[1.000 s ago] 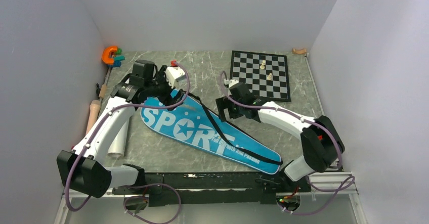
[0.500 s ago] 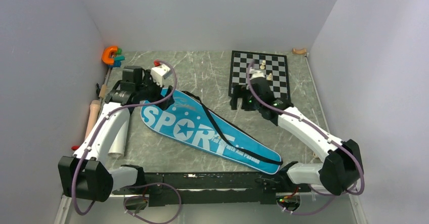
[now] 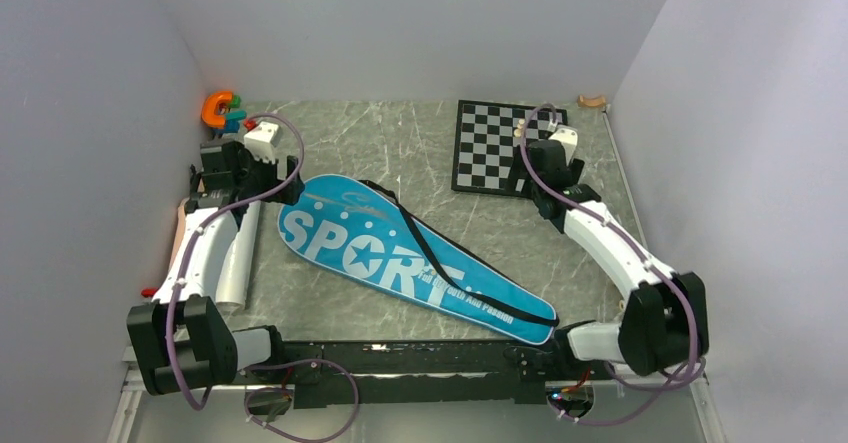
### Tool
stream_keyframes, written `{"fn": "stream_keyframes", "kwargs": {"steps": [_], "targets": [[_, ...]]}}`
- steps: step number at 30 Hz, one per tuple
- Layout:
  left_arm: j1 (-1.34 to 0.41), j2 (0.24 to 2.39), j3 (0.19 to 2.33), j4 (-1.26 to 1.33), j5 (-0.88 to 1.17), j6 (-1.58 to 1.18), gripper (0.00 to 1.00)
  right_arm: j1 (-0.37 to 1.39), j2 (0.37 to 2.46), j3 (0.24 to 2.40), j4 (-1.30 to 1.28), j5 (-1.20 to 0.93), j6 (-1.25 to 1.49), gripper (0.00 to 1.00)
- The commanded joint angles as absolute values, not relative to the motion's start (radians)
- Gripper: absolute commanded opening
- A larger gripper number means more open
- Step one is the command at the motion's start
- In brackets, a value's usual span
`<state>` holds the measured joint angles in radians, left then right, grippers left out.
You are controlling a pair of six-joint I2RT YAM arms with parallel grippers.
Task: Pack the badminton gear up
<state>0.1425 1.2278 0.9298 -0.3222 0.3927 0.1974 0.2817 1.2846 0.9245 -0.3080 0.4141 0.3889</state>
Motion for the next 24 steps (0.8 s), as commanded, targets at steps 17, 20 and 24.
{"fn": "stream_keyframes", "kwargs": {"steps": [17,20,24], "targets": [[0.154,1.2,0.518,0.358,0.281,0.063,0.99,0.218,1.277,0.301,0.844,0.802,0.104,1.0],[0.153,1.179,0.398,0.578,0.265,0.041,0.99,0.213,1.359,0.216,1.153,0.818,0.056,1.0],[0.135,1.168,0.244,0.856,0.237,0.084,0.99,0.211,1.46,0.236,1.214,0.835,0.019,1.0]]}}
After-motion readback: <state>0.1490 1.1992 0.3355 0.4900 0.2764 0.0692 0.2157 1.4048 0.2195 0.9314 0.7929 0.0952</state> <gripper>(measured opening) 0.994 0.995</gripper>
